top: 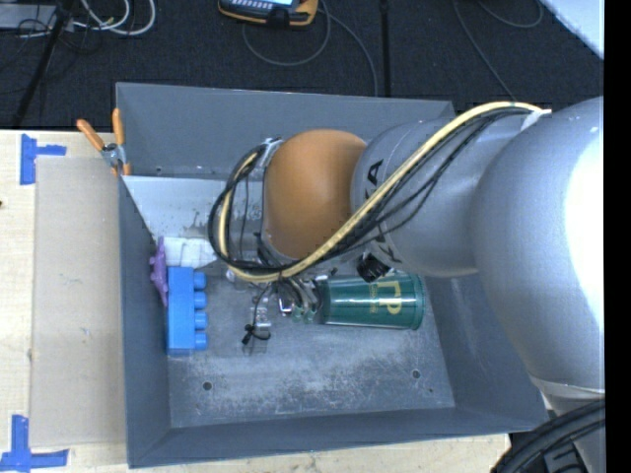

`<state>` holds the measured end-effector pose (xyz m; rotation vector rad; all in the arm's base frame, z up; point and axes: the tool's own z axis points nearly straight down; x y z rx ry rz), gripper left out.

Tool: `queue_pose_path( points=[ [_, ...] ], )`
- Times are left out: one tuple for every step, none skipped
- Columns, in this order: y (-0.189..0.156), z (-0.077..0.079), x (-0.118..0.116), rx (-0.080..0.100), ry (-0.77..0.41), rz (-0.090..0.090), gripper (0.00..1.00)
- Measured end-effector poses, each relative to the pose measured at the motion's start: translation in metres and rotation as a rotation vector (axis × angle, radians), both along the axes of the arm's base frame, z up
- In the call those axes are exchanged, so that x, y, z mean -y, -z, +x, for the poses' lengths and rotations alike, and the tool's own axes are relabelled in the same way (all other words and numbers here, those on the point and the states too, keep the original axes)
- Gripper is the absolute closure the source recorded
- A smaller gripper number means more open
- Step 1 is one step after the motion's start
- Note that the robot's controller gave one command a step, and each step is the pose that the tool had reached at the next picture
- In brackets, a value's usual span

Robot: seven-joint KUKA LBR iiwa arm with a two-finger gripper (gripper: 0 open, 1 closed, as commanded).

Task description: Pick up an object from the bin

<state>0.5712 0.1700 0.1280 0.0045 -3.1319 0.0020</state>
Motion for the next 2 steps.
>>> queue_pose_path(
  points=[
    [-0.005,0.002,0.000,0.007,0.003,0.001,0.00],
    [0.001,0.015,0.034,0.004,0.017,0.003,0.00]
  ],
)
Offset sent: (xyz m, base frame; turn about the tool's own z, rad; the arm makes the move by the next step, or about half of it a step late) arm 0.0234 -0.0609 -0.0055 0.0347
